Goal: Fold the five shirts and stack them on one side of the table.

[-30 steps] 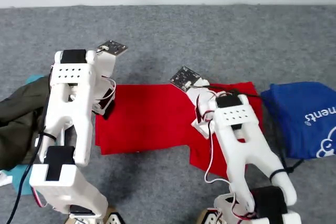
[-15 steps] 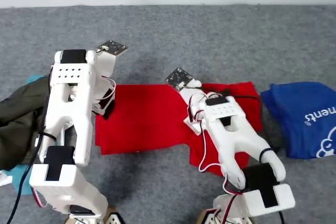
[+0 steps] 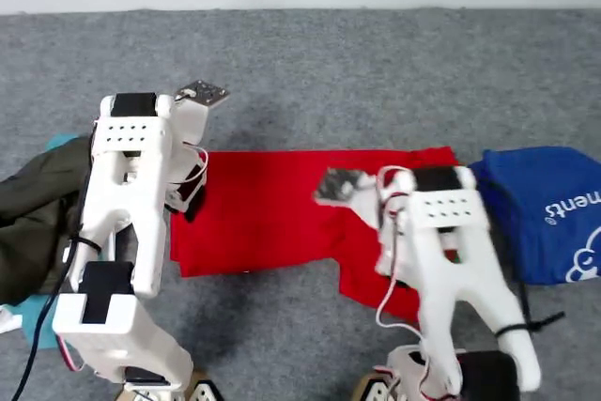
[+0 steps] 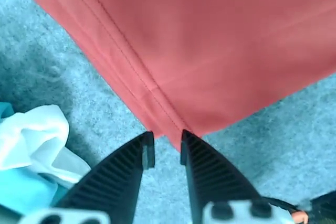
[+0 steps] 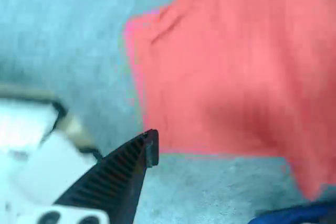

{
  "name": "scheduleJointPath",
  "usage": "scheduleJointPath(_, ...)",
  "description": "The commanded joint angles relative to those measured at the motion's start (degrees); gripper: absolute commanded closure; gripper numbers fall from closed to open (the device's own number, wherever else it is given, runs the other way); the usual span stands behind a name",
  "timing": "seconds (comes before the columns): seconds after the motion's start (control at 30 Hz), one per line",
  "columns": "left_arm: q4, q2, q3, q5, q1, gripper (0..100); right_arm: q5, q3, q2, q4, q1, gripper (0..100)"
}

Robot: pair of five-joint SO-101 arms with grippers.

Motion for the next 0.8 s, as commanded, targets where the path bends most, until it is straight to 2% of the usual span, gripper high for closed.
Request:
scheduleJointPath(0.0,1.1,-2.5,-0.2,-0.8,-0.4,91,15.1,2.4,-1.5,1.9,8.0,57.1)
scheduleJointPath(0.1,1.2,-2.5,-0.2,-0.8,-0.4,91,21.4,3.3,-1.5,1.8,12.1,70.9)
scheduleJointPath(0.17,1.2,-2.5,-0.2,-0.8,-0.3,91,22.2,3.5,-1.5,1.8,12.6,79.7)
scheduleJointPath(0.23,1.2,-2.5,-0.2,-0.8,-0.1,91,22.2,3.5,-1.5,1.8,12.6,84.0)
scheduleJointPath(0.37,1.2,-2.5,-0.1,-0.8,-0.4,91,22.3,6.1,-1.6,-0.4,12.6,83.4)
scheduleJointPath(0.57,1.2,-2.5,1.5,-0.8,-0.4,91,25.3,18.7,-2.0,-10.1,12.7,83.4)
scheduleJointPath(0.77,1.2,-2.5,2.9,-0.8,-0.5,91,25.6,20.0,-2.0,-13.1,13.0,83.4)
